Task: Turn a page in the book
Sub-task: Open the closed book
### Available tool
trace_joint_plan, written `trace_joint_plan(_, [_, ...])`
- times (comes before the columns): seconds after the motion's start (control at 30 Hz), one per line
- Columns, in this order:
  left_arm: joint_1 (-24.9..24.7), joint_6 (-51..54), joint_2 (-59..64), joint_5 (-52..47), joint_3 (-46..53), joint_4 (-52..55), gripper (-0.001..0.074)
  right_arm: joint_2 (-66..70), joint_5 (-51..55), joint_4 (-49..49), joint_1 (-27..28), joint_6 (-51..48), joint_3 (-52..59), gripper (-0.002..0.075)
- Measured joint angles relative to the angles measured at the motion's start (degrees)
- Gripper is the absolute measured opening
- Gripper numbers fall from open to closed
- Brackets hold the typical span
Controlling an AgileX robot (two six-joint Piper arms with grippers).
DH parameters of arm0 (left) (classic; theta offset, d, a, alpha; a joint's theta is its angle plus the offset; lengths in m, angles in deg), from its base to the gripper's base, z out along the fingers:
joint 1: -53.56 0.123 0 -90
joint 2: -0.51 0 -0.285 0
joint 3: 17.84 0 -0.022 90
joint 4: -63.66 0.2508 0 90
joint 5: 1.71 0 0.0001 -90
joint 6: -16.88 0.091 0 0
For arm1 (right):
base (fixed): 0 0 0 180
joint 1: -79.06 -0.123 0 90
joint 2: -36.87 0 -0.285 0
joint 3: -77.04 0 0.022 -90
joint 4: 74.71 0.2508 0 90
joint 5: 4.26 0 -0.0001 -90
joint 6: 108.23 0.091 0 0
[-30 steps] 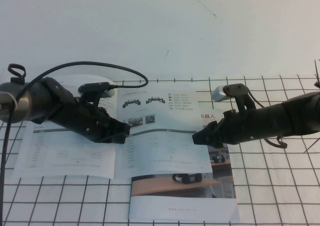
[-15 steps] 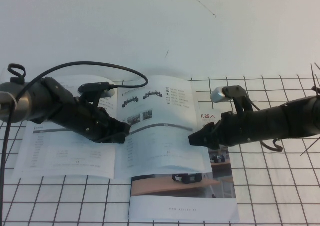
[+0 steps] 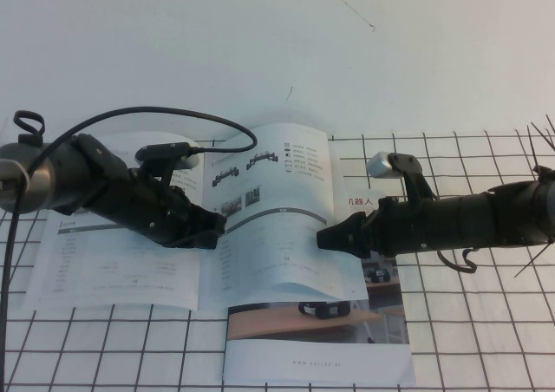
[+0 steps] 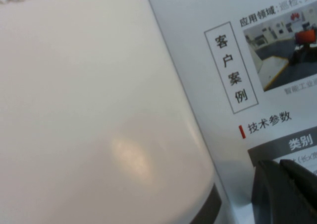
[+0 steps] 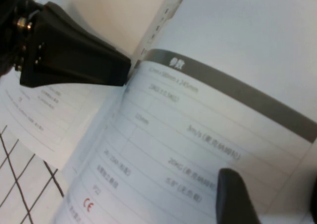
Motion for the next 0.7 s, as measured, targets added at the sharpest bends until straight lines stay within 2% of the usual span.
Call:
trace_joint_plan(0.43, [0.0,0.0,-0.78,0.13,0.0,0.48,-0.0003,0.0,-0.68,-0.65,-0.12,0.8,0.0,0.0334])
trace_joint_plan(0.7, [-1.11,0.49,-8.17,-2.01,0.88,5.45,-0.0003,0.0,-0.7,-0.78,-0.21,0.93,0.0,0.0334])
